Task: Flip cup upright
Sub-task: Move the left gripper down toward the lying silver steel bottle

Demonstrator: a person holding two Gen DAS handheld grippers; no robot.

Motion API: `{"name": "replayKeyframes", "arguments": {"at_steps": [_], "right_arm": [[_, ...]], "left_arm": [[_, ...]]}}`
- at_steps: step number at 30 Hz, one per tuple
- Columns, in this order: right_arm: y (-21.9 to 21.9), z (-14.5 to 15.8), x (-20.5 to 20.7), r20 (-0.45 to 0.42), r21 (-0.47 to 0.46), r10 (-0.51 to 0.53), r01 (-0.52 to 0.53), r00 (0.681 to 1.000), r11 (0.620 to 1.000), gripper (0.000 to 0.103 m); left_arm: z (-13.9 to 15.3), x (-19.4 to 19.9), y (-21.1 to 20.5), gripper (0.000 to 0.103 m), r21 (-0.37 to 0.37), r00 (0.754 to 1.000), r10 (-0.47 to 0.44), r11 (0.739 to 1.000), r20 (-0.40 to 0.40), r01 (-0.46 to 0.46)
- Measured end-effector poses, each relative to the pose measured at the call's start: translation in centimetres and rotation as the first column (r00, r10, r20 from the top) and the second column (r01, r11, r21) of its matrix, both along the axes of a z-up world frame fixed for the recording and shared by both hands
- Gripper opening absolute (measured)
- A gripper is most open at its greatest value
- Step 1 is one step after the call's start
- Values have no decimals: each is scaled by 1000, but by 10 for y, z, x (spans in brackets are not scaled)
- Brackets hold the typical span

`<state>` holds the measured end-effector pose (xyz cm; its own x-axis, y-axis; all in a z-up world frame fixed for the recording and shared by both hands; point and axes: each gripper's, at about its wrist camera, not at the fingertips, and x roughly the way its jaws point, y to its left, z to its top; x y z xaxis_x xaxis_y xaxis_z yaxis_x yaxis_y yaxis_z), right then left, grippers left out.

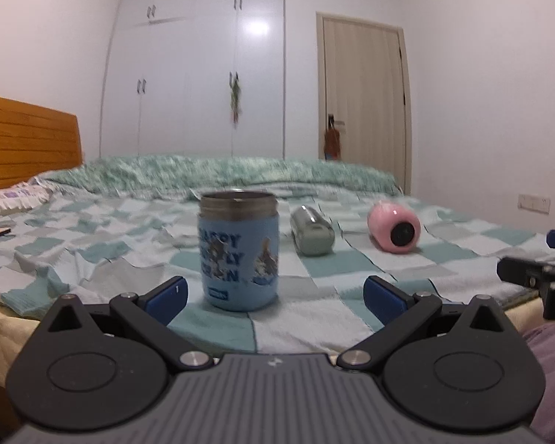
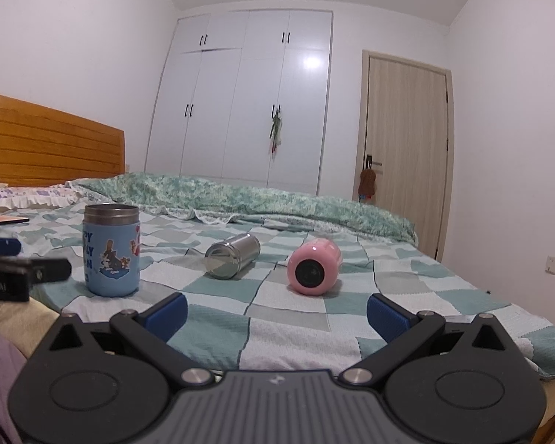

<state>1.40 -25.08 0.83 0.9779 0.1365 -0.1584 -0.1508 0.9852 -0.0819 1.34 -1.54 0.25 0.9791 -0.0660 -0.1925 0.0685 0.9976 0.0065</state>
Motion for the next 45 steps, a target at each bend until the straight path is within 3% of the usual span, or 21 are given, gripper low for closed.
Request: {"name": "replayKeyframes", "arguments": {"at_steps": [8,16,24,28,31,36,40,45], "right_arm": [[-27,20,42,-35,20,-9,9,999,1000,103],[-54,32,103,-103,-12,19,-20,995,1000,103],[-80,44,178,-207,-12,56,-60,977,998,103],[-88,48,218,-249,-2,69,-71,966,997,103],[-90,46,240,-267,3,72,-74,961,997,103],[-85,43,275,-298,-14,84,-92,951,996,103],[-72,38,297,-324,-37,97,-115,941,993,103],[-64,34,316,-349,-32,111,-130,930,991,103]], "left_arm": [[32,35,-29,103,19,994,-104,994,-34,105],[59,112,-79,103,49,981,-153,986,-122,160],[55,221,-102,103,70,961,-34,996,-274,55],[49,266,-105,103,37,952,-11,999,-305,24],[43,299,-104,103,56,943,9,998,-332,11],[36,341,-94,103,86,919,2,996,-394,35],[33,368,-84,103,151,903,-5,985,-430,78],[28,394,-77,103,145,858,-62,977,-510,157]]}}
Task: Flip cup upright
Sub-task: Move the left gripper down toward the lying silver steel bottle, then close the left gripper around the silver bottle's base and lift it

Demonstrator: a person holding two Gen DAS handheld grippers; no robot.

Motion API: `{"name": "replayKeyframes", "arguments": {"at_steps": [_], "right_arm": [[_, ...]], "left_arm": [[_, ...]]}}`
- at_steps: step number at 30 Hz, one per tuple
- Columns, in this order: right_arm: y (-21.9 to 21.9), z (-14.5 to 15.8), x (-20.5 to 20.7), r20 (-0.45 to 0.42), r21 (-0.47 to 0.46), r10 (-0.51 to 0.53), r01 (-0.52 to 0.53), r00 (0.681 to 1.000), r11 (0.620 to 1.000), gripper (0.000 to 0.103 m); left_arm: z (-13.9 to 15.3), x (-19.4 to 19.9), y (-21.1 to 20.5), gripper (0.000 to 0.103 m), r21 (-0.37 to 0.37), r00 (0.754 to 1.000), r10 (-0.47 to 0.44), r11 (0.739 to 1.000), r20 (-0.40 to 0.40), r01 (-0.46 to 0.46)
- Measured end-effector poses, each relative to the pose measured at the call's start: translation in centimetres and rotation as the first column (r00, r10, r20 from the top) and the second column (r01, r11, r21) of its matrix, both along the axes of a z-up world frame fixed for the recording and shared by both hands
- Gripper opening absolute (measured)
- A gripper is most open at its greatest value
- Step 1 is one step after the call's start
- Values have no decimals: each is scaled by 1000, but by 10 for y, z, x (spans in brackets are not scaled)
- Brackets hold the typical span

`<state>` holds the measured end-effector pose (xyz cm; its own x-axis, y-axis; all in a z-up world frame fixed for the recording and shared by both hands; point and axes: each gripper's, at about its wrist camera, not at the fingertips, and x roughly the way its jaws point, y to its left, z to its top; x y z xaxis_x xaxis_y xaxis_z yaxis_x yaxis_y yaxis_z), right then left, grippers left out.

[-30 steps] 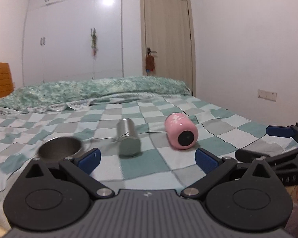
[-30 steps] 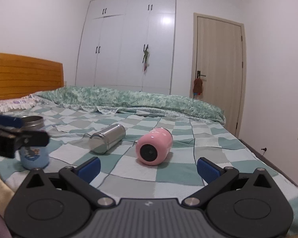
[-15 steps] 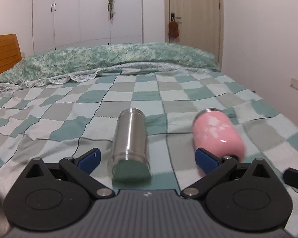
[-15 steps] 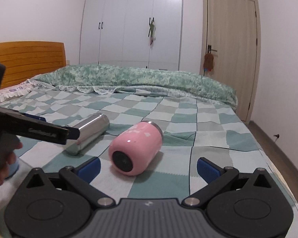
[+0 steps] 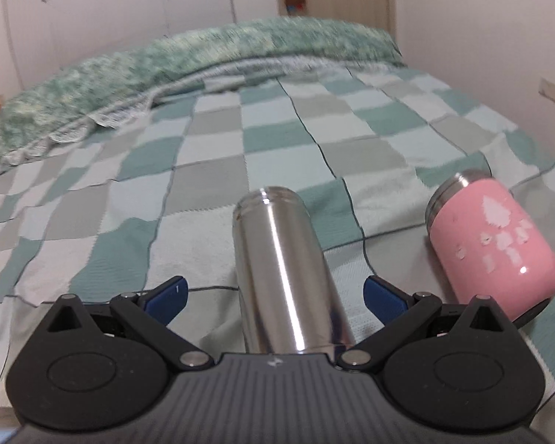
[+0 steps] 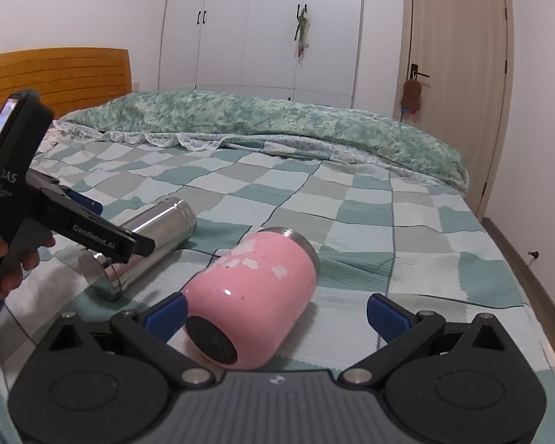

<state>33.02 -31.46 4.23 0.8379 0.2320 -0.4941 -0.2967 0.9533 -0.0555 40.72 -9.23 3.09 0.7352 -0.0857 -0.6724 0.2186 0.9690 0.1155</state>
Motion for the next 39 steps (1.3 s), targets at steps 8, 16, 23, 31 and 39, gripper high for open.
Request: {"name": "replayKeyframes", "arguments": {"at_steps": [8,16,23,31,39], "right_arm": [[-2,5,25,-19,26,-13,14,1000,1000,103],[-8,4,29,-32,50,-40,42,999,998,103],[-7,15,5,-22,71,-43,45,999,996,103],[2,33,-42,-6,65,-26,26,1000,998,103],[15,48,-106,4,67,5,-5,1000,998,103]], "left_arm": [[-22,31,3,81,-33,985,29,999,-172,-35],[-22,21,6,64,-54,984,42,997,-174,-52],[-3,-7,8,64,-72,990,46,996,-134,-56],[24,-66,7,64,-96,997,39,994,-61,-45],[42,-143,13,64,-134,998,29,990,-51,-35]]}}
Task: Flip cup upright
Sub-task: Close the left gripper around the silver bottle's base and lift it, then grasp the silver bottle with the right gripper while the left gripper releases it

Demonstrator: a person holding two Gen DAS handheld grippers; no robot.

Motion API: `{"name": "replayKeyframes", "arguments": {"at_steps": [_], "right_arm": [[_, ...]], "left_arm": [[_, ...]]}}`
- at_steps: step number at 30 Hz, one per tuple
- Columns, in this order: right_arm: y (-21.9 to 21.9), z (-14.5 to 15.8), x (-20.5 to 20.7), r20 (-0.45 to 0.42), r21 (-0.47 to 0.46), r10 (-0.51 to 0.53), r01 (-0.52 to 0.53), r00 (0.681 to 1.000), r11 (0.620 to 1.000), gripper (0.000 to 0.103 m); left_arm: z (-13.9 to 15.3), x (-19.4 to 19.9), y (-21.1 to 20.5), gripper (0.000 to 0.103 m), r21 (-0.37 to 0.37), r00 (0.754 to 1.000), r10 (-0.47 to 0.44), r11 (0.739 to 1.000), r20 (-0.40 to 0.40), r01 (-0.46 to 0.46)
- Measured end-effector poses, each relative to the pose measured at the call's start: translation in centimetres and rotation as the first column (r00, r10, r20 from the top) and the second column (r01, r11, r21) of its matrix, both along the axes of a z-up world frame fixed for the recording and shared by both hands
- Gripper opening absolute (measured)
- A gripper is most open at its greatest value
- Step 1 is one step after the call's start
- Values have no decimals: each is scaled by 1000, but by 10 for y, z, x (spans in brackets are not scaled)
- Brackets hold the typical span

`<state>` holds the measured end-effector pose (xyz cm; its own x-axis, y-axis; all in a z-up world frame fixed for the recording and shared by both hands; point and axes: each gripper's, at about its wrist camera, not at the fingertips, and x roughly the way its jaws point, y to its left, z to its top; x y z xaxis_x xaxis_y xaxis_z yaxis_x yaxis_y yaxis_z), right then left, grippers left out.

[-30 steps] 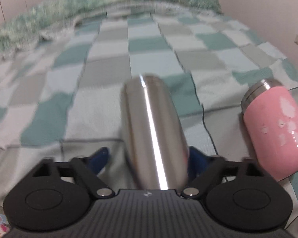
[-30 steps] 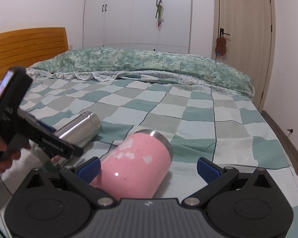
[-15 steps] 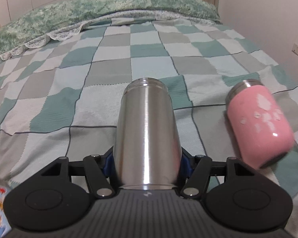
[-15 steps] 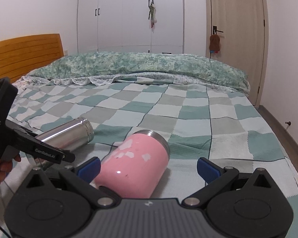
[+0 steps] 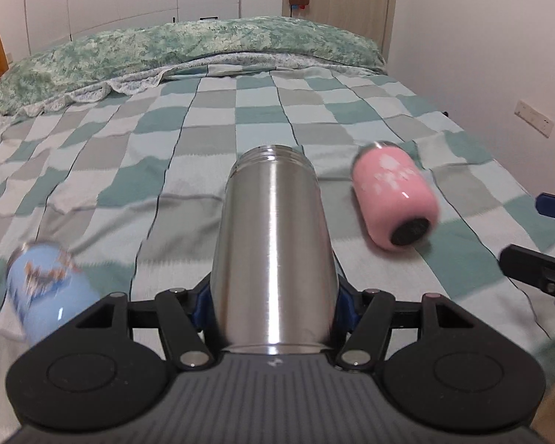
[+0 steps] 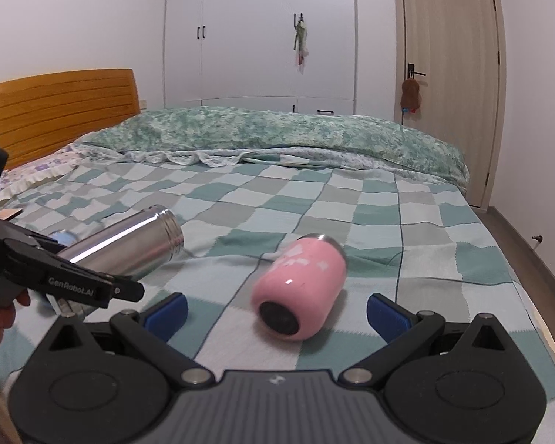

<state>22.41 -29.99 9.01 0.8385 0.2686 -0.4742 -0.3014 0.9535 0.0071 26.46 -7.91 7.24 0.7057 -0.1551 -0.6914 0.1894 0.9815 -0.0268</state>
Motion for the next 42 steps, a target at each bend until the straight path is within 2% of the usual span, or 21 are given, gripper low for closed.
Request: {"name": "replayKeyframes", "arguments": {"at_steps": [4,9,13,18,20,22,24,25,26,27,28,36,42], "right_arm": [[7,1,-29,-7,3,12,-12,1000,1000,103],[14,-8,-59,-37,-11,16,-16,999,1000,103],[13,-17,-75,-62,-11,12,-13,998,1000,103],[10,-29,-90,-95,-7,-3,2,995,1000,103],[8,-32,-93,-104,-6,-6,5,995,1000,103],[9,-34,-96,-109,-6,-9,8,994,1000,103],[9,-36,-99,-112,-5,-10,10,994,1000,103],[9,-35,-100,-112,-3,-10,10,994,1000,103],[9,-35,-100,-111,-2,-10,10,994,1000,103],[9,-34,-101,-110,-1,-11,11,994,1000,103],[9,-33,-102,-109,0,-11,11,994,1000,103],[27,-21,-105,-107,-2,15,-15,994,1000,103],[66,-22,-95,-160,6,55,-55,986,998,103]], "left_arm": [[-2,-37,2,64,-15,1000,2,1000,-9,-3],[-21,-74,0,64,-35,998,13,999,-54,-15],[-36,-103,-7,64,-21,999,30,999,-38,-31],[-62,-115,-12,64,-27,994,38,999,-105,-41],[-65,-119,-15,64,-11,996,39,999,-74,-40],[-65,-119,-15,64,-11,996,39,999,-77,-40],[-65,-120,-12,68,-30,996,26,999,-81,-29],[-64,-121,-11,78,-41,997,16,999,-81,-19],[-63,-123,-8,93,-56,997,6,998,-75,-11],[-60,-125,-6,101,-71,998,0,997,-63,-5],[-56,-128,-3,103,-80,999,0,997,-45,-3],[-15,-144,44,103,-112,998,18,994,64,-11],[-2,-149,94,103,-69,990,78,995,117,-70]]}}
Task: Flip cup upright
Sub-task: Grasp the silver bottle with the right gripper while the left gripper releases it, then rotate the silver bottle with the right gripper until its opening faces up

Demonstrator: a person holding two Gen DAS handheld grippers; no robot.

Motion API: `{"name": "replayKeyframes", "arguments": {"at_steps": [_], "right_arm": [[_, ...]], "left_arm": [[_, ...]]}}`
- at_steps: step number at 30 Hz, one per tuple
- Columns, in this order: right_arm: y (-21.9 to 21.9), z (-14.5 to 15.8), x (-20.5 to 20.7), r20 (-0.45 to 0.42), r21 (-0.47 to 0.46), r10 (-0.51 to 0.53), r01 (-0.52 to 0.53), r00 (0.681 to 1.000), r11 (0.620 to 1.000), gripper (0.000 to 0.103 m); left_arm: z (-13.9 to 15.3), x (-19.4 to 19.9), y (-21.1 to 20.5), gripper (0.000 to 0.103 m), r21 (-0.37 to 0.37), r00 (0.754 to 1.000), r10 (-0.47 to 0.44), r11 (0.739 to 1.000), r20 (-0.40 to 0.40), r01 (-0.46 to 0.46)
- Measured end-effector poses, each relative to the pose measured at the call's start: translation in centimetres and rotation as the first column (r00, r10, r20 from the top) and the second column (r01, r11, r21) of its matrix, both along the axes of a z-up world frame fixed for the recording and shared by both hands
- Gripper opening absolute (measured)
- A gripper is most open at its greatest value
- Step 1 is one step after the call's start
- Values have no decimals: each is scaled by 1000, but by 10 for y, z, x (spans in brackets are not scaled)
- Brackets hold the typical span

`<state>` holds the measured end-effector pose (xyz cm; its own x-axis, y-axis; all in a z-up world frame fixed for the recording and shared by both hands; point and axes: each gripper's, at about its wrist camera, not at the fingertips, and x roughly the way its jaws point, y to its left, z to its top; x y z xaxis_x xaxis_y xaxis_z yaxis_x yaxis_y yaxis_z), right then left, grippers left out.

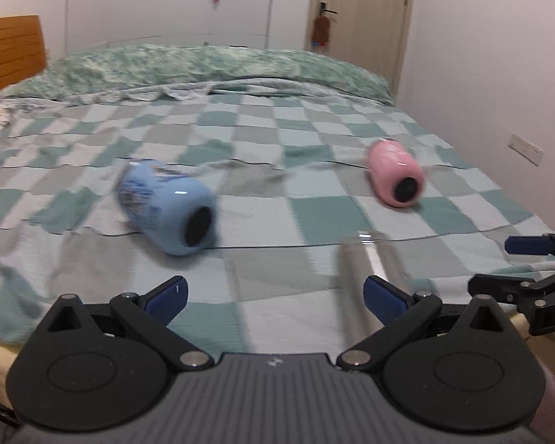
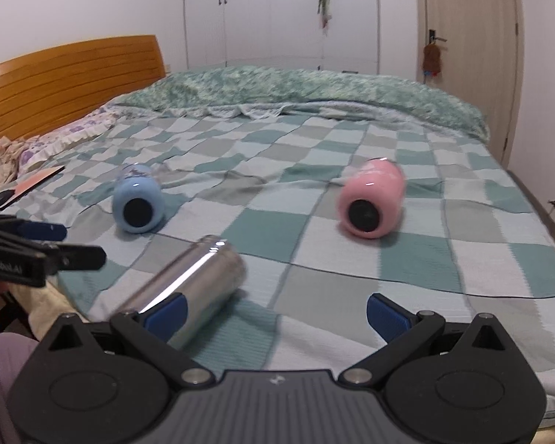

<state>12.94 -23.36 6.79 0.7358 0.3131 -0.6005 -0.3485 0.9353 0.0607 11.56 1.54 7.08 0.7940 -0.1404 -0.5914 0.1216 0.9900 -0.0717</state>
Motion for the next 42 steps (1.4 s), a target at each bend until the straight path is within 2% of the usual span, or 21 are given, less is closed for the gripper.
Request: {"name": "replayKeyframes", "arguments": {"at_steps": [7,14,20,24,26,28,32,35,39,42], "right_arm": [[40,-10,24,-115,36,-18,22,993,999,103],[66,-24,44,-195,38,-53,61,979,997,102],[74,-36,62,-290,74,-83,108,953,991,92],[74,-47,78,-391,123,-91,150,916,981,75],[71,-51,84,-436,166,-91,179,895,970,70],[68,-52,87,-450,192,-95,200,888,961,68],[64,-47,83,-433,215,-87,196,897,957,66],[63,-38,75,-387,234,-76,177,919,956,65],[68,-21,59,-233,220,-55,108,971,970,65],[75,-5,53,-121,197,-40,64,992,978,64]], "left_arm": [[-9,-3,48,103,59,998,53,997,13,-54],[-25,-1,75,103,65,999,54,996,-4,-54],[-34,-1,87,103,75,999,42,996,21,-43],[-37,1,93,103,63,999,40,997,19,-41],[-39,2,95,103,56,999,41,998,16,-42],[-40,1,98,103,47,999,41,998,14,-42],[-41,1,102,103,31,999,41,999,15,-42],[-40,0,105,103,15,999,44,999,18,-45],[-38,-1,106,103,-3,999,49,999,23,-49],[-35,-4,106,103,-16,998,52,999,31,-52]]}}
